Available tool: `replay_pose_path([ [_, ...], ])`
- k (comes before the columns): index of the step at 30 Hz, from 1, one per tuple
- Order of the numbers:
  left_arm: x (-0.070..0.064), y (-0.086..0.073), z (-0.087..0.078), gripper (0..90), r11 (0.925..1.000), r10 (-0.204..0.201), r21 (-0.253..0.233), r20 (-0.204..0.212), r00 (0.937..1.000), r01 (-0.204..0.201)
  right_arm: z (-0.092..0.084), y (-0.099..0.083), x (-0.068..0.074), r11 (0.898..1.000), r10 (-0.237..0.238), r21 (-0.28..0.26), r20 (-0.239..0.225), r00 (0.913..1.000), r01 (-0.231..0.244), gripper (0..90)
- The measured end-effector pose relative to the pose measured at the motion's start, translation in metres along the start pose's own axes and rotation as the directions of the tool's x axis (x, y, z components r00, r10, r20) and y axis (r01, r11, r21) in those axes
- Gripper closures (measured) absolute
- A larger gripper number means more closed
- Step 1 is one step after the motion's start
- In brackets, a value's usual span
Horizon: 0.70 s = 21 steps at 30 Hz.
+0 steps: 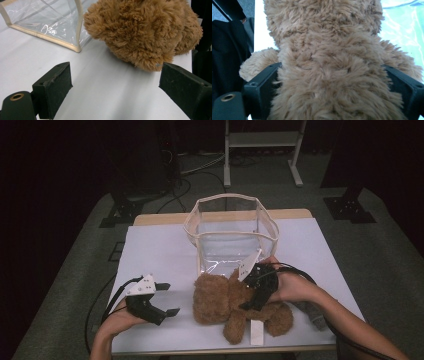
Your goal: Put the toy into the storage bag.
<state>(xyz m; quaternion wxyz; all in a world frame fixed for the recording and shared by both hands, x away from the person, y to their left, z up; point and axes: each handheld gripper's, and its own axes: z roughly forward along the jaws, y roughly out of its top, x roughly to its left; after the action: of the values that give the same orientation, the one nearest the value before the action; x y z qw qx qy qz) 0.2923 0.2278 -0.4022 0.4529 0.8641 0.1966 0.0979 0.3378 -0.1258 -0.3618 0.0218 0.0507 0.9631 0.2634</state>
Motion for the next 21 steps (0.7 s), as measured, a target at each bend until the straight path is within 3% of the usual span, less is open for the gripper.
replay_pose_path([
  [9, 0.0004, -0.0002, -0.0008, 9.8, 1.0000, 0.003, 0.006, -0.002, 1.0000, -0.003, 0.0009, 0.0018, -0.0005, 0.999, 0.014, 0.042, -0.010, 0.9998, -0.014, 22.8],
  [21, 0.0009, -0.0012, -0.0009, 9.8, 1.0000, -0.004, 0.004, -0.005, 1.0000, 0.004, -0.0005, 0.0003, 0.0010, 0.999, 0.007, 0.052, -0.009, 0.9999, -0.006, 42.5],
])
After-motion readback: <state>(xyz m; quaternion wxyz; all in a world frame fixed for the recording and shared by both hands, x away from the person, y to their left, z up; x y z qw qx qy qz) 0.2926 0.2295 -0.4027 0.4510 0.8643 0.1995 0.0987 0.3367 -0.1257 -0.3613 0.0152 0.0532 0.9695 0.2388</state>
